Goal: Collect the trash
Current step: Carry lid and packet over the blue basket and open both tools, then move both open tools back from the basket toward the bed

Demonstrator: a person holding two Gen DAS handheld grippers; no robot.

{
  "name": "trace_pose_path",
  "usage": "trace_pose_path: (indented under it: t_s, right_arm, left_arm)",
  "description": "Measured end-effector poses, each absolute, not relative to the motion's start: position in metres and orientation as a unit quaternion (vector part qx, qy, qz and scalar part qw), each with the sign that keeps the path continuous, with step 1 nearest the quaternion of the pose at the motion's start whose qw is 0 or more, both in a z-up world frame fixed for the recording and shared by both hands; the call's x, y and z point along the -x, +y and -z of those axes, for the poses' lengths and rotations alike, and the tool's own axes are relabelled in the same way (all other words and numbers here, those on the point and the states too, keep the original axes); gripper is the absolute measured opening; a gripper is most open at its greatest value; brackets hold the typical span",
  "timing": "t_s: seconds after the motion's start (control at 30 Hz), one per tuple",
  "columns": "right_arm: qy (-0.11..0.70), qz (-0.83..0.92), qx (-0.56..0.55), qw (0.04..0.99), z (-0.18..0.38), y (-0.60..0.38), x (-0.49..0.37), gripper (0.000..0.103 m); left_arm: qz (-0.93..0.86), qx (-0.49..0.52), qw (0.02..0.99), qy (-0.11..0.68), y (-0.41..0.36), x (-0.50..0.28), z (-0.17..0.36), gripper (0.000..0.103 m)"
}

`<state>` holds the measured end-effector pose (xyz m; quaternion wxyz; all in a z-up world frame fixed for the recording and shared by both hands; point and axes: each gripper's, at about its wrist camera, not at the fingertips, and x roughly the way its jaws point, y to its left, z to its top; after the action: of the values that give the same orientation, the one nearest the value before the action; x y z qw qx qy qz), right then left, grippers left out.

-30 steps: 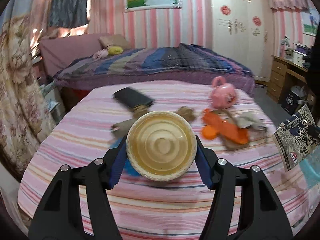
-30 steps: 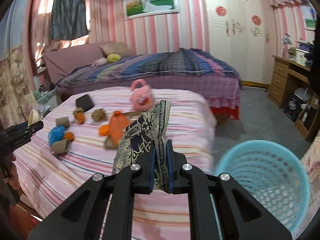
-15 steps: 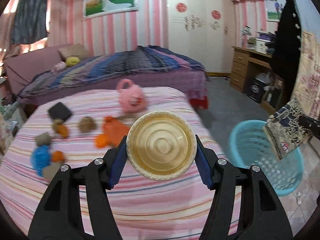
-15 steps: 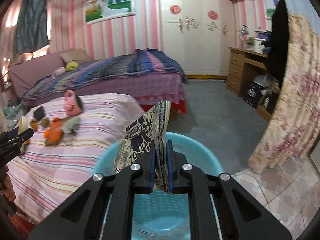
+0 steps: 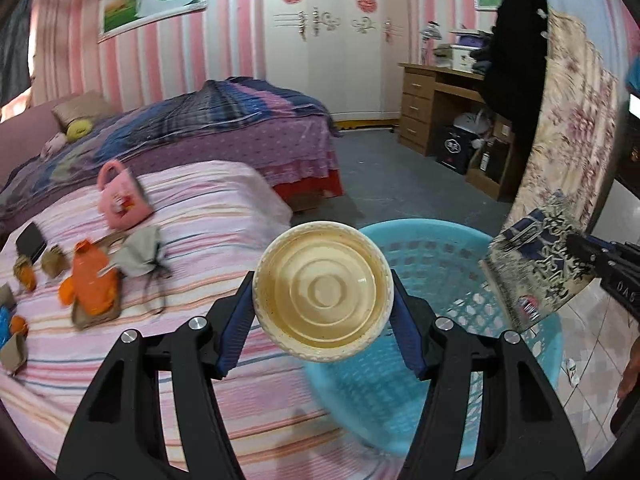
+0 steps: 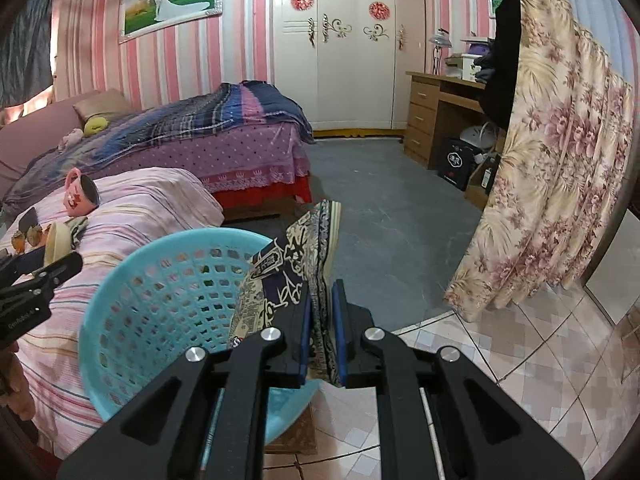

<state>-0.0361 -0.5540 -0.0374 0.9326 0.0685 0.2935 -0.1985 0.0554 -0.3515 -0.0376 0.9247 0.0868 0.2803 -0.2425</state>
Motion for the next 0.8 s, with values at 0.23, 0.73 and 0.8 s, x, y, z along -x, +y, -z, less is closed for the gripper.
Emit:
trace_pose_path:
  t_s: [0.23, 0.73, 0.8]
  right_arm:
    - [0.295, 0.195, -0.076, 0.932, 0.040, -0.551, 0.032, 0.011]
    - [0.289, 0.199, -0.070, 0.934, 0.047, -0.518, 0.011, 0.075]
    - [0.288, 0.200, -0.076, 0.933, 0.048, -0.514, 0.010, 0.082]
  left_arm:
    - [0.237, -0.098, 0.928, 0.271, -0.363, -0.066, 0.039, 0.095]
    - [0.174, -0.079, 0.945, 0.266, -0.276, -0.083, 0.020, 0.097]
    - [0.166, -0.076, 0.948, 0.262, -0.264, -0.083, 0.016, 0.097]
